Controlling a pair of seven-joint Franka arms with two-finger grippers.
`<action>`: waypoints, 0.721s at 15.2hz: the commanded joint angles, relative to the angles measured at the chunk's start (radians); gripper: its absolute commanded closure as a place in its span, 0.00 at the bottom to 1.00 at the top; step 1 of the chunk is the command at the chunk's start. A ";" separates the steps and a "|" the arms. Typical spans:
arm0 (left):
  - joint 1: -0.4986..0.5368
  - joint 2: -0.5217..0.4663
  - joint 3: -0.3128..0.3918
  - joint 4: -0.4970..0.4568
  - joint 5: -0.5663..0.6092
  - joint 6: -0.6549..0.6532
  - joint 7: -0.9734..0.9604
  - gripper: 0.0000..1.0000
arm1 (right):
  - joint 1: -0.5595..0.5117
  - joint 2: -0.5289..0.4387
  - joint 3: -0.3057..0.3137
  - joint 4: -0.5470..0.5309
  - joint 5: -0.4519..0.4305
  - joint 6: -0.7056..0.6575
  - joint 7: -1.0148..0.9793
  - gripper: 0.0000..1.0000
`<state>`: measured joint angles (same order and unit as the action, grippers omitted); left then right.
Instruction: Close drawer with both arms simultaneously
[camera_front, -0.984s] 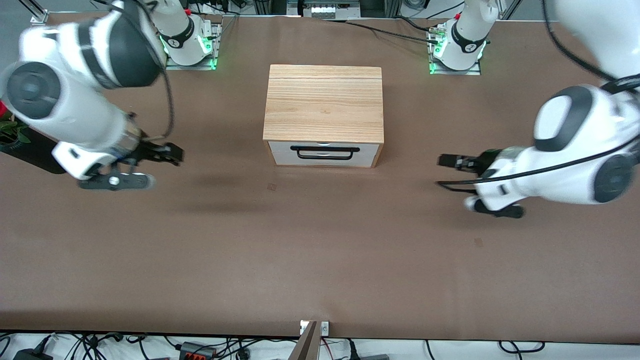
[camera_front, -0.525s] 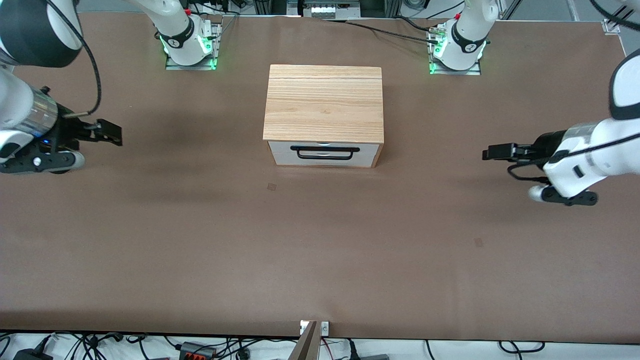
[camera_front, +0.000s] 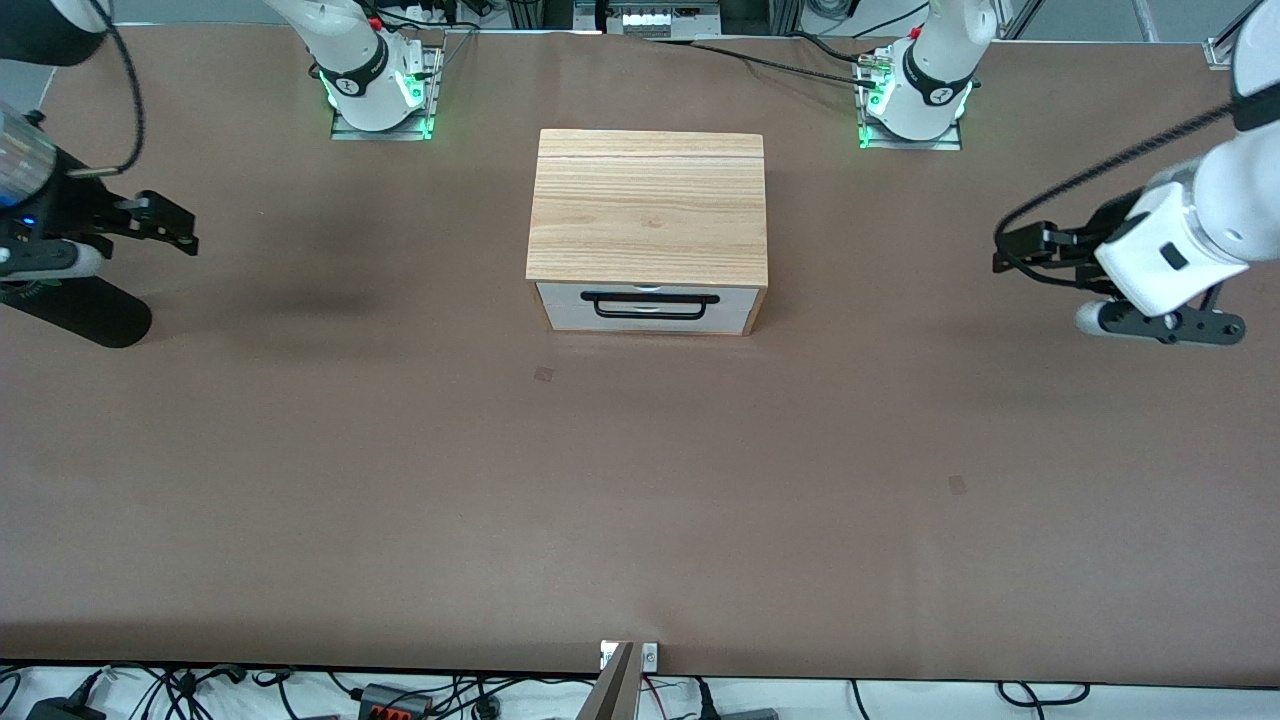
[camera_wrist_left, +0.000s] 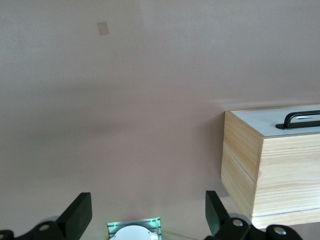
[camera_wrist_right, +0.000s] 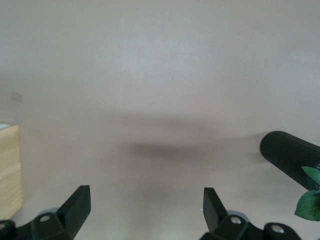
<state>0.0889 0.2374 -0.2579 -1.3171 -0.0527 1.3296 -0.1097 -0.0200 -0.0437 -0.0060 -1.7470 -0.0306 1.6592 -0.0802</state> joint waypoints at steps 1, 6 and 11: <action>0.009 -0.246 -0.009 -0.337 0.020 0.147 0.001 0.00 | -0.009 -0.025 -0.005 -0.003 0.026 -0.016 0.057 0.00; 0.020 -0.385 -0.006 -0.528 -0.019 0.249 -0.005 0.00 | -0.012 -0.013 -0.005 0.009 0.054 -0.015 0.183 0.00; 0.022 -0.379 -0.003 -0.527 -0.019 0.235 -0.013 0.00 | -0.009 0.024 -0.003 0.060 0.044 -0.021 0.197 0.00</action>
<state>0.1000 -0.1325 -0.2617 -1.8294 -0.0574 1.5553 -0.1284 -0.0240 -0.0459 -0.0164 -1.7165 0.0041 1.6512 0.0892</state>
